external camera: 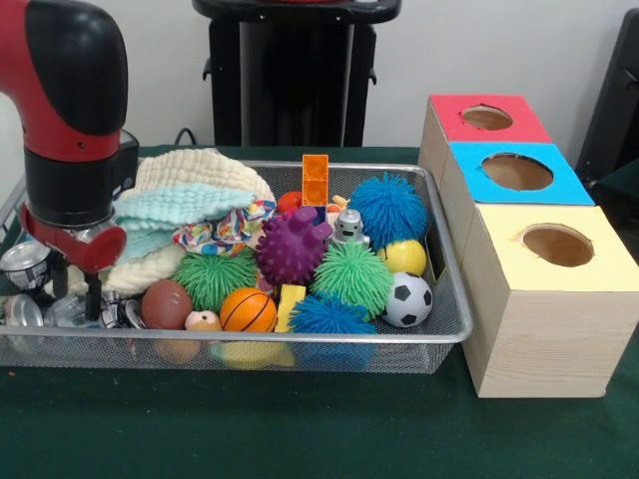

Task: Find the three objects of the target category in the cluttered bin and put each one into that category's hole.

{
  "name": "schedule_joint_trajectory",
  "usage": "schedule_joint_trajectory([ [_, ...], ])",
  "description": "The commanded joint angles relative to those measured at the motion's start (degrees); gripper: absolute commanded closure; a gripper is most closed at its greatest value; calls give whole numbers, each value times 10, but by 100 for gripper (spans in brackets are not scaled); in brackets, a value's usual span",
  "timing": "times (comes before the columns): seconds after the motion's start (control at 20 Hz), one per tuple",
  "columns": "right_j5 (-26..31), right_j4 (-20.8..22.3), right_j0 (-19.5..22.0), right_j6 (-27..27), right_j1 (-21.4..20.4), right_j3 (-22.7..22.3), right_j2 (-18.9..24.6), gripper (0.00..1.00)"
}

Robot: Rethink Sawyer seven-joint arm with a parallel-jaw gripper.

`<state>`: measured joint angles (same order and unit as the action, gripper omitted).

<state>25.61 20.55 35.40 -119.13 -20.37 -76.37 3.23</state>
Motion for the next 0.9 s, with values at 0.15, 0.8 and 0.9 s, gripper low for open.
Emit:
schedule_joint_trajectory([
  [0.15, 13, 25, -30, 12, -2, 5, 11, 100],
  [0.8, 140, 2, -35, 68, -109, -3, 15, 100],
  [0.9, 129, 8, -31, 64, -106, -6, 17, 100],
])
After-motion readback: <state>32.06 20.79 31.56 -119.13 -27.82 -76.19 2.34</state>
